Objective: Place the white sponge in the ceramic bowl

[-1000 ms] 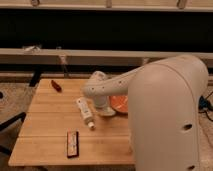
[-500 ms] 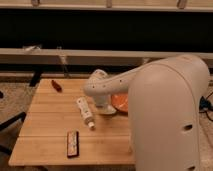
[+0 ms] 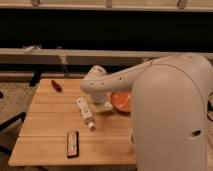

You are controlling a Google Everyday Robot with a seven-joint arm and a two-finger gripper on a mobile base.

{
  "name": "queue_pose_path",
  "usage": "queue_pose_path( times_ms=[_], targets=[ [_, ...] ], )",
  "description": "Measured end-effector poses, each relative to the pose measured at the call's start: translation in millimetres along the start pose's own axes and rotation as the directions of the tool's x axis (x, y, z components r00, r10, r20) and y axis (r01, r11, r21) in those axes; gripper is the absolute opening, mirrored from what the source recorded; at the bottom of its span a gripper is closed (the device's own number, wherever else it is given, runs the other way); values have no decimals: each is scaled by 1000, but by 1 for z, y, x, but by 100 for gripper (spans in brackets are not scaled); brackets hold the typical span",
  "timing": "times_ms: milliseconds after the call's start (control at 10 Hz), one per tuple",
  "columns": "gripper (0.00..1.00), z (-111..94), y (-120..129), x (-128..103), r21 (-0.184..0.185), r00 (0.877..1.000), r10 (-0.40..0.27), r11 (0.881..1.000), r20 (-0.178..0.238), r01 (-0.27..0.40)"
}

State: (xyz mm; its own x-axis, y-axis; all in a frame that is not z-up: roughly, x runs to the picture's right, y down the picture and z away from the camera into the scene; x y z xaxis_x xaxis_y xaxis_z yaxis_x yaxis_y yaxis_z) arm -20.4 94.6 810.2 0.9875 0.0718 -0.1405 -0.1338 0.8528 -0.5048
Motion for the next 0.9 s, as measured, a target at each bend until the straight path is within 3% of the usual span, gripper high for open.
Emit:
queue_pose_path(
  times_ms=[300,500,900],
  targets=[
    [0,-16,-19,16,24,1000,15,1000,-9,-15],
    [0,-15,-27,36,21,999,38,999,-21,-38],
    [0,17,-42,90,-29,993,108,994,-43,-110]
  ],
)
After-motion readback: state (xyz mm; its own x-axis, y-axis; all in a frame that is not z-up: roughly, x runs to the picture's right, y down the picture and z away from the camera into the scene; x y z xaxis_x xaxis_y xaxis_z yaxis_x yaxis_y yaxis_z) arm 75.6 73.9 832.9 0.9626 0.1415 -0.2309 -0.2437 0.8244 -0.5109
